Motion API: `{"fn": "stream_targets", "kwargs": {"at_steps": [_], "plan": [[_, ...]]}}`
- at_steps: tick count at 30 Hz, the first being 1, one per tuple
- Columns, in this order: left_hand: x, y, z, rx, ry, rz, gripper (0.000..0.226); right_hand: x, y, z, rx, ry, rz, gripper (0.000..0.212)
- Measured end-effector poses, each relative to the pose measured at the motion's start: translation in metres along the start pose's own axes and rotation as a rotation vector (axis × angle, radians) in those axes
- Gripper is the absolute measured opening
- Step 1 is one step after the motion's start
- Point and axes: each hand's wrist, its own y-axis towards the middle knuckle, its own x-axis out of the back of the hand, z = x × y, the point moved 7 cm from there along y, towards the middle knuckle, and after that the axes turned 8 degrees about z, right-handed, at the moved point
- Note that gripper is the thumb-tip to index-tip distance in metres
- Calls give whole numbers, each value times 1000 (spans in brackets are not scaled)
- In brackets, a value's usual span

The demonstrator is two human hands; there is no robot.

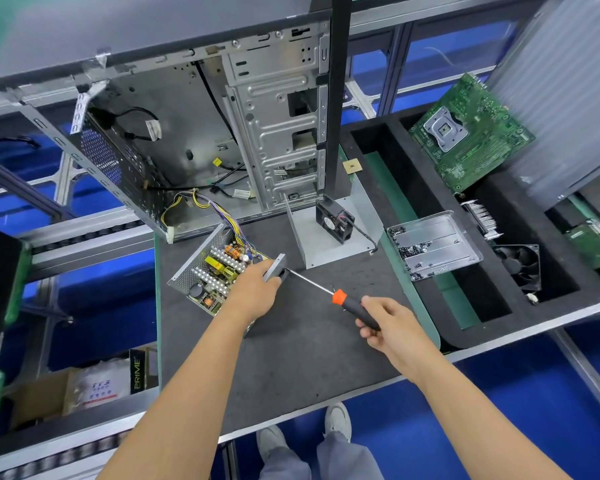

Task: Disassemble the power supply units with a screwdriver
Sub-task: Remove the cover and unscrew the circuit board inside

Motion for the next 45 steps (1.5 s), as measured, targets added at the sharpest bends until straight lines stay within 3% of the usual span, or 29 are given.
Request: {"fn": "stream_targets", "kwargs": {"at_steps": [4, 8, 10, 12, 13, 15, 17, 19, 21, 23, 26, 28, 31, 35, 37, 39, 42, 45], "plan": [[0, -1, -1, -5, 12, 0, 28, 3, -1, 5, 99, 134, -31, 37], [0, -2, -2, -3, 12, -5, 29, -4, 0, 0, -133, 22, 0, 62], [0, -2, -2, -5, 12, -5, 29, -1, 0, -2, -126, -68, 15, 52], [-1, -2, -3, -8, 10, -4, 29, 4, 3, 0, 4, -37, 16, 28], [-1, -3, -4, -10, 9, -3, 29, 7, 2, 0, 58, -8, 5, 26], [-1, -3, -4, -12, 12, -2, 28, 5, 1, 2, 77, 89, 0, 31], [0, -3, -4, -13, 14, -7, 28, -4, 1, 1, -19, 153, 30, 37], [0, -4, -5, -13, 13, -12, 29, -6, 0, -2, -149, 44, 22, 52], [0, -4, -5, -13, 14, -10, 30, -3, 1, -1, -132, -71, 13, 43], [0, -5, -6, -15, 13, -10, 30, 2, 2, 2, 0, -65, -10, 23], [0, -5, -6, -12, 2, -9, 31, 4, 0, 6, 105, 57, 10, 35], [0, -5, -6, -12, -1, -6, 31, -4, -2, 4, 11, 99, 43, 33], [0, -5, -5, -11, -5, -6, 30, -9, -4, -4, -180, -66, 28, 51], [0, -6, -5, -11, -1, -1, 31, 2, -1, 2, 39, -75, -48, 22], [0, -6, -5, -6, -3, -2, 33, 7, -1, 4, 114, 70, -57, 31], [0, -5, -4, -3, -4, -3, 32, 1, -1, 6, 83, 150, -31, 36], [-1, -5, -4, -4, -8, 0, 31, -2, -1, 1, -115, 39, -20, 60], [-1, -5, -3, -3, -8, 5, 31, 0, -1, 0, -120, -61, 6, 45]]}}
